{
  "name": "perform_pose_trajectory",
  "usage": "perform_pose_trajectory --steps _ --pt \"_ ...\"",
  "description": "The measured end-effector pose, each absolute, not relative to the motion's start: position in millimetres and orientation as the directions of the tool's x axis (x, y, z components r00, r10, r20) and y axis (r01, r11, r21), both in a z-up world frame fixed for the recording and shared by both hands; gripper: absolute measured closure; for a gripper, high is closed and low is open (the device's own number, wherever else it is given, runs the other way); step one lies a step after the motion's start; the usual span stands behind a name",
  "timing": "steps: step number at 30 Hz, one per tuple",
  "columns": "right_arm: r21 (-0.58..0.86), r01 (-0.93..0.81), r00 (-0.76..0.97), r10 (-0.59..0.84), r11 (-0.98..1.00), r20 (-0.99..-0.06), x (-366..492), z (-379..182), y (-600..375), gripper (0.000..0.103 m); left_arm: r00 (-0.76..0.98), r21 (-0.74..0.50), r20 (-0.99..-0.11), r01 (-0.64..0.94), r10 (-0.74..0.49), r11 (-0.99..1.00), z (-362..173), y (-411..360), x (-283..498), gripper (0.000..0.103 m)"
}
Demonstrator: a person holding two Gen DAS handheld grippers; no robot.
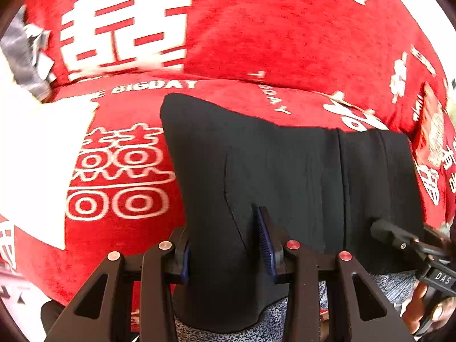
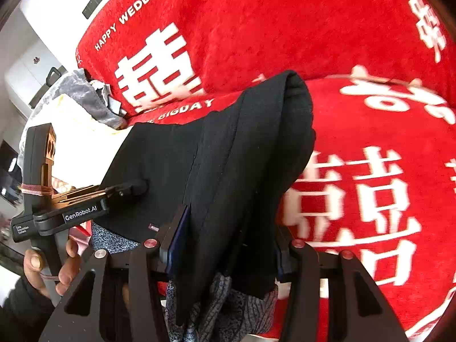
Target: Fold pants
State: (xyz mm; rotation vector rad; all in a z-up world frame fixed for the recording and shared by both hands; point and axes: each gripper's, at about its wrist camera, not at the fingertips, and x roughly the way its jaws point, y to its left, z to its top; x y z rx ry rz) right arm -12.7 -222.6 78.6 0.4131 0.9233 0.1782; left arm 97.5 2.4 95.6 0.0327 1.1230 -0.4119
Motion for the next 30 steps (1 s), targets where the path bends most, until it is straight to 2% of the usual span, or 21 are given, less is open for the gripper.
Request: perform_pose_trajectory --steps 9,12,14,16,19,23,27,30 --pt "0.416 0.08 0.53 0.315 0.906 -0.787 22 36 -209 0.05 0.287 -0.205 -0.915 0.272 -0.283 0.94 43 31 120 0.063" --pt "0.434 0.108 0.517 0.322 0.895 -0.793 20 26 -218 0.045 0.276 -0.215 -0.917 0.271 -0.29 0.938 28 34 121 0.057" --pt "0.413 0.139 0.505 0.295 0.9 -0.811 19 22 -222 0.035 0.281 -0.211 -0.916 0.269 -0.286 0.94 29 36 121 0.043" --pt "0.397 0.166 0.505 0.268 0.903 -0.82 15 24 -229 0.029 0.284 -0.196 -0.92 0.261 -0.27 0.945 30 41 121 0.035" --pt "0.342 0.187 0.533 0.197 0.921 -0.823 1 39 -233 0.027 0.298 -0.193 -0.918 0.242 -0.262 0.951 38 55 116 0.035" --pt "0.183 0.095 0.6 0.091 0.978 -0.795 -27 72 -199 0.026 0.328 -0.203 -0.901 0.261 -0.285 0.944 52 60 92 0.035" --pt "0.053 -0.03 0.626 0.061 0.998 -0.777 -49 81 -155 0.024 0.355 -0.224 -0.866 0.357 -0.353 0.907 66 46 59 0.035" --pt "0.022 -0.091 0.618 0.074 0.996 -0.783 -53 72 -135 0.024 0.342 -0.23 -0.861 0.399 -0.377 0.887 62 37 52 0.035"
